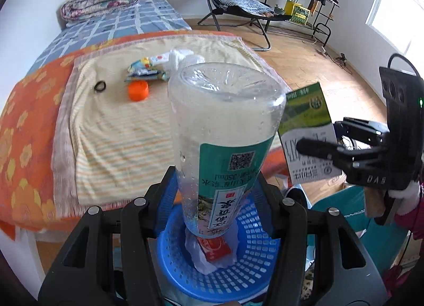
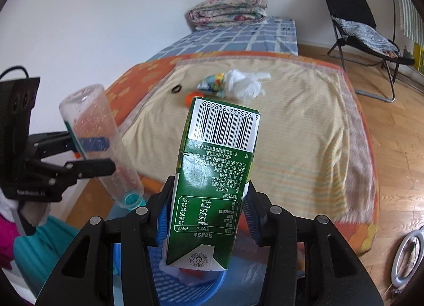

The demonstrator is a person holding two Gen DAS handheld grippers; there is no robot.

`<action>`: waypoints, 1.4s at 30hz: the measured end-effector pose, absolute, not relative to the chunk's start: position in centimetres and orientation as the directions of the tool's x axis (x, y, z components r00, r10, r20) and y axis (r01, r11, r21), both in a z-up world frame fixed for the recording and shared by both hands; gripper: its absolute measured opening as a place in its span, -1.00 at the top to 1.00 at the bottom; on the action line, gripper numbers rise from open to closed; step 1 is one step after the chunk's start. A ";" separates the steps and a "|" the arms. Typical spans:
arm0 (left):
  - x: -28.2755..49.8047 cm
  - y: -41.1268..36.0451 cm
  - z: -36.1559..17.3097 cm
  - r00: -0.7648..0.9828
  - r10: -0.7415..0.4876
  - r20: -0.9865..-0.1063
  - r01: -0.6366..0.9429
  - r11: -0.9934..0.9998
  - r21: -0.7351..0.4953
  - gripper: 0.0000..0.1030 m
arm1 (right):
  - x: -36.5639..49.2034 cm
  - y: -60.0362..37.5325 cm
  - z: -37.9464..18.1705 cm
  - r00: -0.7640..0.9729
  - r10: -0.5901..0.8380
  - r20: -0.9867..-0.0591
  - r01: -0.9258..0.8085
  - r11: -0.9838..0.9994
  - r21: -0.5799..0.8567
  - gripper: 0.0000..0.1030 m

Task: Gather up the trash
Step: 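Release the bottle into the basket with the left tool while the right tool drops the carton in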

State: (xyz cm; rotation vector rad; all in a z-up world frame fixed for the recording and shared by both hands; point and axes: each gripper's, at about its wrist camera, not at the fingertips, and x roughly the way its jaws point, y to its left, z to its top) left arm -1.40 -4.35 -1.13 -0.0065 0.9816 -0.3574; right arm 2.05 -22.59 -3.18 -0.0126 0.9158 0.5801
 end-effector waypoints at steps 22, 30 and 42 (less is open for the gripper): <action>-6.4 -3.1 -8.6 0.350 -0.278 -0.894 0.212 0.954 -0.214 -0.09 | -3.5 -18.6 -8.8 0.366 0.416 -0.832 -0.576 0.804 0.149 0.11; -6.5 -3.0 -8.8 0.342 -0.286 -0.895 0.212 0.951 -0.223 -0.10 | -3.7 -18.1 -9.7 0.331 0.410 -0.850 -0.581 0.798 0.159 0.09; -6.3 -2.8 -9.3 0.318 -0.268 -0.910 0.197 0.957 -0.213 -0.14 | -3.6 -17.8 -10.3 0.296 0.395 -0.870 -0.572 0.802 0.170 0.05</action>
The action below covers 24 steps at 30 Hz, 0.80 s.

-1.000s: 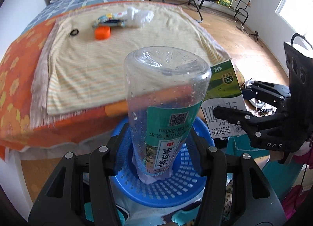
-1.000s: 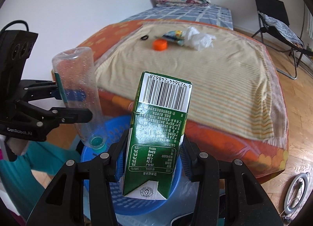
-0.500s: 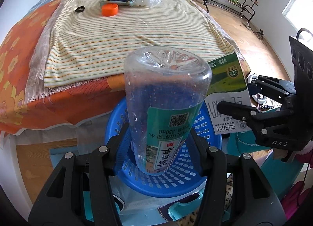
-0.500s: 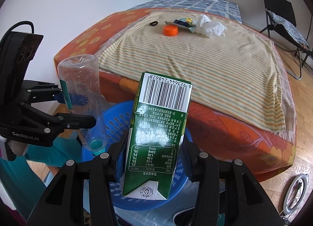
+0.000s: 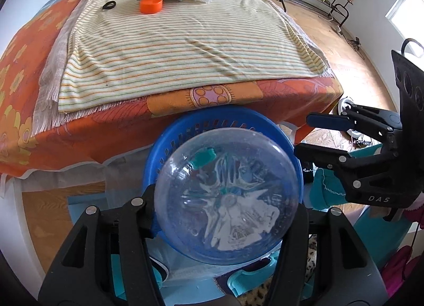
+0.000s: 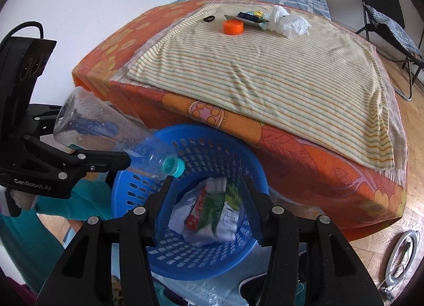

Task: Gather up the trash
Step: 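Release the bottle into the basket with the left tool while the right tool drops the carton in, then move both tools back over the bed toward the orange cap and wrappers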

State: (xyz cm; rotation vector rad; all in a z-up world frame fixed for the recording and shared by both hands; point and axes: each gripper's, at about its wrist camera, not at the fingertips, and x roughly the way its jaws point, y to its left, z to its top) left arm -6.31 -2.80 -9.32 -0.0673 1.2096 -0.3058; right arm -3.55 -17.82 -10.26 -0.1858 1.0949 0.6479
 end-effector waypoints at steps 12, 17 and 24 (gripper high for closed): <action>-6.4 -3.0 -9.1 0.312 -0.291 -0.904 0.206 0.950 -0.235 -0.29 | -3.2 -17.9 -10.3 0.295 0.392 -0.871 -0.557 0.811 0.177 -0.03; -6.3 -2.9 -9.2 0.311 -0.287 -0.906 0.198 0.952 -0.234 -0.29 | -3.1 -17.9 -10.3 0.296 0.392 -0.871 -0.551 0.815 0.179 -0.04; -6.3 -2.8 -9.0 0.326 -0.285 -0.901 0.191 0.954 -0.233 -0.29 | -3.0 -18.0 -10.2 0.300 0.392 -0.870 -0.550 0.816 0.178 -0.05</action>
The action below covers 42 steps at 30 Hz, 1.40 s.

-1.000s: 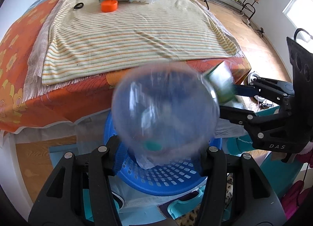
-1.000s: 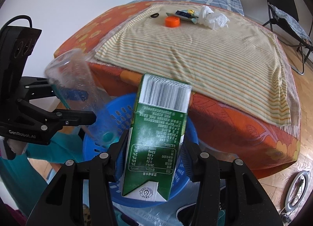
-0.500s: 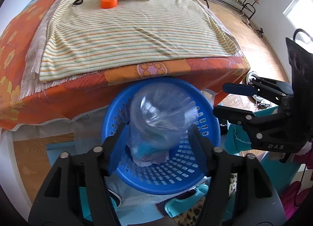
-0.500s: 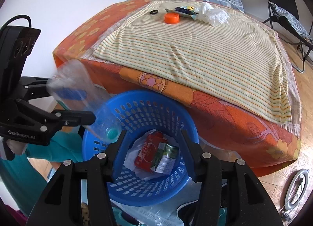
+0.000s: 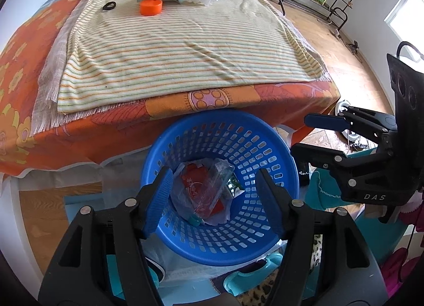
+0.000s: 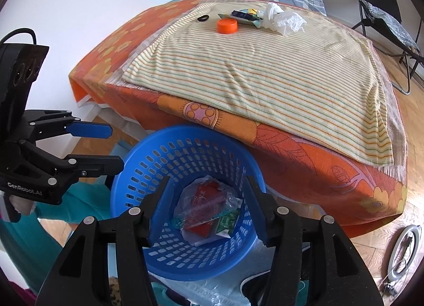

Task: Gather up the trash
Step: 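Move both tools back over the bed toward the orange cap and wrappers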

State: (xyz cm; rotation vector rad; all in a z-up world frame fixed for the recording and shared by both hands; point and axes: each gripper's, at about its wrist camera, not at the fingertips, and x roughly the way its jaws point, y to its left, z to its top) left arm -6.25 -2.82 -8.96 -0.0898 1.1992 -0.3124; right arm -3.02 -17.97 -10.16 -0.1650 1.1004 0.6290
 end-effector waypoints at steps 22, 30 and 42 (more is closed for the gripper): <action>-0.4 -1.5 -5.5 0.457 -0.204 -0.865 0.124 0.978 -0.165 -0.29 | 2.6 -18.9 -4.9 0.371 0.443 -0.816 -0.528 0.824 0.206 -0.05; 4.1 -1.2 -4.3 0.510 -0.179 -0.841 0.126 0.983 -0.133 -0.29 | 7.4 -19.2 -3.1 0.418 0.444 -0.792 -0.527 0.829 0.186 -0.05; 12.5 0.8 -5.9 0.534 -0.124 -0.836 0.042 0.992 -0.120 -0.29 | 17.9 -18.7 -3.2 0.431 0.447 -0.784 -0.464 0.855 0.232 -0.24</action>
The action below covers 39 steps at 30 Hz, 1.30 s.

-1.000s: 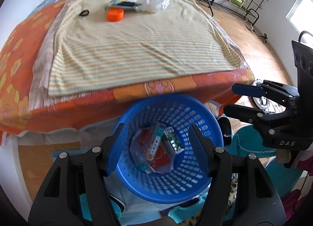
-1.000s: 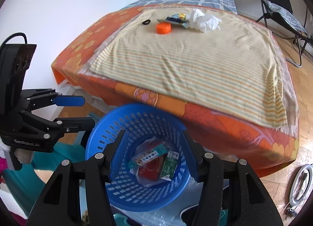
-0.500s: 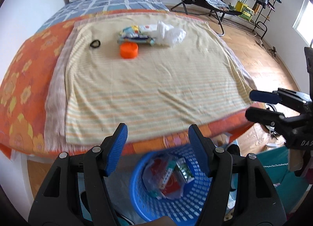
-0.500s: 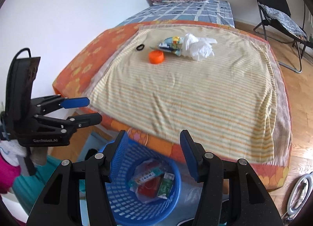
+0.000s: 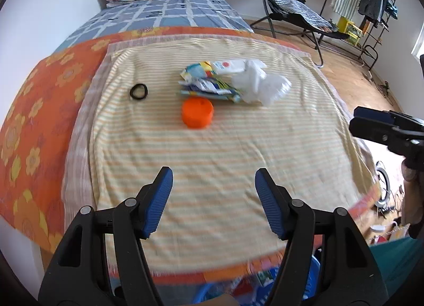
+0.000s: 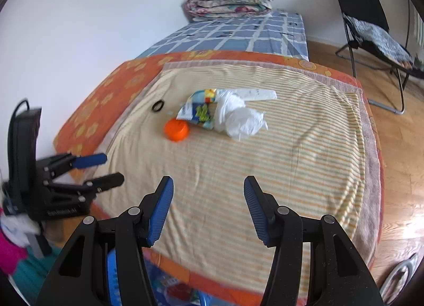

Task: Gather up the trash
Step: 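Move both tools back over the bed toward the orange cap and wrappers, then grasp the orange cap with the left tool while the right tool grasps the white plastic bag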

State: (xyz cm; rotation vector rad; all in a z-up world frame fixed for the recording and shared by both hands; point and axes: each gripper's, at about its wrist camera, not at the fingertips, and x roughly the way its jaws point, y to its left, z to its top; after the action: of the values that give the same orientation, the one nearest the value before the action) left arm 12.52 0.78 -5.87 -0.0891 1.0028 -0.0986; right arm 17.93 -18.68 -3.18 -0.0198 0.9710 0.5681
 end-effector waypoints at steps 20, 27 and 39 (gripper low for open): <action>21.1 1.2 -10.5 0.503 -0.137 -0.853 0.015 0.989 -0.149 -0.29 | 31.1 -16.2 -9.0 0.378 0.449 -0.810 -0.278 0.889 0.363 -0.42; 22.0 0.6 -11.2 0.503 -0.110 -0.857 0.042 0.994 -0.102 -0.25 | 32.5 -15.0 -10.7 0.371 0.417 -0.830 -0.267 0.904 0.335 -0.42; 22.9 1.9 -12.0 0.492 -0.119 -0.862 0.010 0.991 -0.131 0.17 | 33.0 -14.3 -11.6 0.372 0.392 -0.841 -0.268 0.913 0.307 -0.46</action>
State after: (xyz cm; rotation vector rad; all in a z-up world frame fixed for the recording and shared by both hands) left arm 22.89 1.93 -12.05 -0.1135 1.0540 -0.0783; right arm 33.01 -14.31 -11.58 0.1262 1.1121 0.4245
